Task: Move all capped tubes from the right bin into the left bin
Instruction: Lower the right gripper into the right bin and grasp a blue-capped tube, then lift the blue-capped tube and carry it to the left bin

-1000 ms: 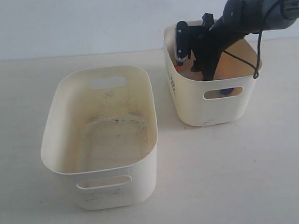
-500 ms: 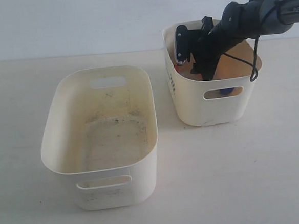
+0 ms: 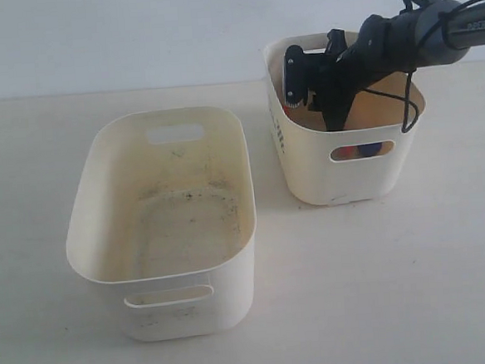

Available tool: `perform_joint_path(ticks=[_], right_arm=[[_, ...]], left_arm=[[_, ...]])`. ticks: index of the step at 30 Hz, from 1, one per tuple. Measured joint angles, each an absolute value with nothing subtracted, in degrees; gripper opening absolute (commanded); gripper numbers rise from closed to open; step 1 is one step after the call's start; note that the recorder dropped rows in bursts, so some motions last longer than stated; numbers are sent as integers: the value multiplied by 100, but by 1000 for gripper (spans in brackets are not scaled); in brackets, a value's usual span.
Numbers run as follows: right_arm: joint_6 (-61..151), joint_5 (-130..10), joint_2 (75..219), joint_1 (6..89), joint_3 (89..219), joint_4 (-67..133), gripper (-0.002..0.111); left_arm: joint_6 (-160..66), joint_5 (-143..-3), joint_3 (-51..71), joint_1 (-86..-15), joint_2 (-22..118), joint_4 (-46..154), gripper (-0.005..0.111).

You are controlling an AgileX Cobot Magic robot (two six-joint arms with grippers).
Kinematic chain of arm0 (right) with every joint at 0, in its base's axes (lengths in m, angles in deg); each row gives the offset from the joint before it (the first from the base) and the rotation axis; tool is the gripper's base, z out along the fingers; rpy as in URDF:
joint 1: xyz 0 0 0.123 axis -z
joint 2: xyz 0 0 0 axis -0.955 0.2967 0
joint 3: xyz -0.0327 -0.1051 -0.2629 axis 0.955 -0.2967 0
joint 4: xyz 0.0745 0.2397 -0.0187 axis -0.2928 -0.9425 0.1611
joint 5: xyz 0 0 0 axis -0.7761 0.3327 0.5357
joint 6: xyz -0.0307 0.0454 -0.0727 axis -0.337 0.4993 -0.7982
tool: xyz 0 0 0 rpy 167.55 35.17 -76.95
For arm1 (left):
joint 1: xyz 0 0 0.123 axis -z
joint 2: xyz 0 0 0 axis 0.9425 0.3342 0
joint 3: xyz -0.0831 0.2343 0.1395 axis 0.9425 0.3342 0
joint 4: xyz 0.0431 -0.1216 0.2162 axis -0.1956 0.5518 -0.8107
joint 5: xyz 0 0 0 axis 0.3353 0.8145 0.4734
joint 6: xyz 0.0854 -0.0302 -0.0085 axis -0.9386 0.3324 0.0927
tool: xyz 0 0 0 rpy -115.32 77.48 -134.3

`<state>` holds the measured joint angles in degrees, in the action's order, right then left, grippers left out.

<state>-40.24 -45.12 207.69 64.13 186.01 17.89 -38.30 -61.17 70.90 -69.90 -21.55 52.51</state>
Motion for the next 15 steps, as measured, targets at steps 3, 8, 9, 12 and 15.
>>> perform_joint_path(ticks=[3,8,9,12,15], right_arm=[[-4024,-4512,20769,6413,18601,1789,0],[-3992,-4346,20668,6413,18601,1789,0],[-3927,-4291,20599,6413,18601,1799,0],[-3722,-4025,20082,6413,18591,1812,0],[-3668,-3503,19613,6413,18591,1812,0]], left_arm=[[-3830,-6117,7090,-6990,-2155,5251,4],[-3830,-6117,7090,-6990,-2155,5251,4],[-3830,-6117,7090,-6990,-2155,5251,4],[-3830,-6117,7090,-6990,-2155,5251,4],[-3830,-6117,7090,-6990,-2155,5251,4]])
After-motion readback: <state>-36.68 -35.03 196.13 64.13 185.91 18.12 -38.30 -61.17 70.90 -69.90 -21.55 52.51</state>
